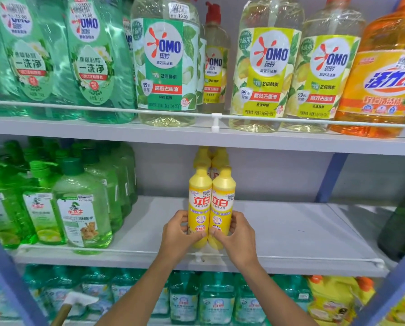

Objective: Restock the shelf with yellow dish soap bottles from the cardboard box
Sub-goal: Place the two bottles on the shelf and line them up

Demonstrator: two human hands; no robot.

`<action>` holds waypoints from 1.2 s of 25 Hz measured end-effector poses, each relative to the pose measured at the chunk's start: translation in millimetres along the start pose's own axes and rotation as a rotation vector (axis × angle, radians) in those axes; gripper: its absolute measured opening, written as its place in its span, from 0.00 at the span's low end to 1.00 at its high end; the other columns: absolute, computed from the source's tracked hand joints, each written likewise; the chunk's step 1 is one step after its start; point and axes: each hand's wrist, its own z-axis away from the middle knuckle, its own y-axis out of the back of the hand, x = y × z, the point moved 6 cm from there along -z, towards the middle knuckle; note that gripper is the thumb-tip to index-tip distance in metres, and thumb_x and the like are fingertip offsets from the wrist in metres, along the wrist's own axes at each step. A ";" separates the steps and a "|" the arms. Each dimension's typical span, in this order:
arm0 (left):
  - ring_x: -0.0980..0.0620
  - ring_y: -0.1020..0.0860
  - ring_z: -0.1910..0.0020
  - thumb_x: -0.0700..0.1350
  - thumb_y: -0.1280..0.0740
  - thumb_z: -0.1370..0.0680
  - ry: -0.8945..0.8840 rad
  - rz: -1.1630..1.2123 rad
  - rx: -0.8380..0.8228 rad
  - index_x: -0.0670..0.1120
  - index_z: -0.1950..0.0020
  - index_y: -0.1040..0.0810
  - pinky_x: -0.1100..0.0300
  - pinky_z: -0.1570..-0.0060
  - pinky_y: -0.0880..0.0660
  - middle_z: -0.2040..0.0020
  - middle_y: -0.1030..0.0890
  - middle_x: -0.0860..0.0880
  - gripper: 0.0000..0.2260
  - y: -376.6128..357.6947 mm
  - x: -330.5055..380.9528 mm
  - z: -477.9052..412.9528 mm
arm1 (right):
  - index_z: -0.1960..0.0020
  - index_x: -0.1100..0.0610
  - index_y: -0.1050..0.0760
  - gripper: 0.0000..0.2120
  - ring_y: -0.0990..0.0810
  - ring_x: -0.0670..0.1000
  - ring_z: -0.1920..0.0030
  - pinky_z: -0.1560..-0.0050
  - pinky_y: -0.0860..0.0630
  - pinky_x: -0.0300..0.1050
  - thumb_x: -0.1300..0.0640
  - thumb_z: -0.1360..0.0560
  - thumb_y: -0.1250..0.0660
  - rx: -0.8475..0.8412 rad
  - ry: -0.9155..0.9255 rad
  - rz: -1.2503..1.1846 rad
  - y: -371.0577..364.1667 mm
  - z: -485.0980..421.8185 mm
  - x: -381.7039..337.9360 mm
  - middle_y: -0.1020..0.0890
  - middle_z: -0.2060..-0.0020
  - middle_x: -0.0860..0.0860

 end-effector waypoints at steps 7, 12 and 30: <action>0.61 0.19 0.54 0.43 0.18 0.34 0.018 -0.083 0.029 0.50 0.43 0.22 0.71 0.59 0.24 0.51 0.17 0.55 0.23 0.7 -1.1 -6.0 | 0.41 0.45 0.27 0.26 0.17 0.41 0.49 0.47 0.18 0.40 0.51 0.33 0.18 -0.144 -0.010 -0.015 -1.4 -0.6 9.1 0.16 0.48 0.43; 0.61 0.18 0.55 0.43 0.17 0.34 0.035 -0.111 0.041 0.49 0.44 0.23 0.71 0.61 0.25 0.52 0.17 0.55 0.23 -4.0 -1.6 -18.6 | 0.40 0.48 0.25 0.26 0.16 0.42 0.51 0.49 0.19 0.37 0.52 0.34 0.18 -0.141 -0.028 -0.003 -6.7 -16.2 12.2 0.16 0.49 0.44; 0.62 0.18 0.54 0.47 0.18 0.33 0.004 -0.038 0.040 0.50 0.41 0.21 0.69 0.55 0.20 0.50 0.16 0.55 0.24 -12.0 -12.1 -62.4 | 0.40 0.51 0.23 0.24 0.17 0.43 0.52 0.49 0.19 0.39 0.51 0.33 0.19 -0.051 -0.069 -0.050 -22.6 -62.8 24.5 0.16 0.48 0.47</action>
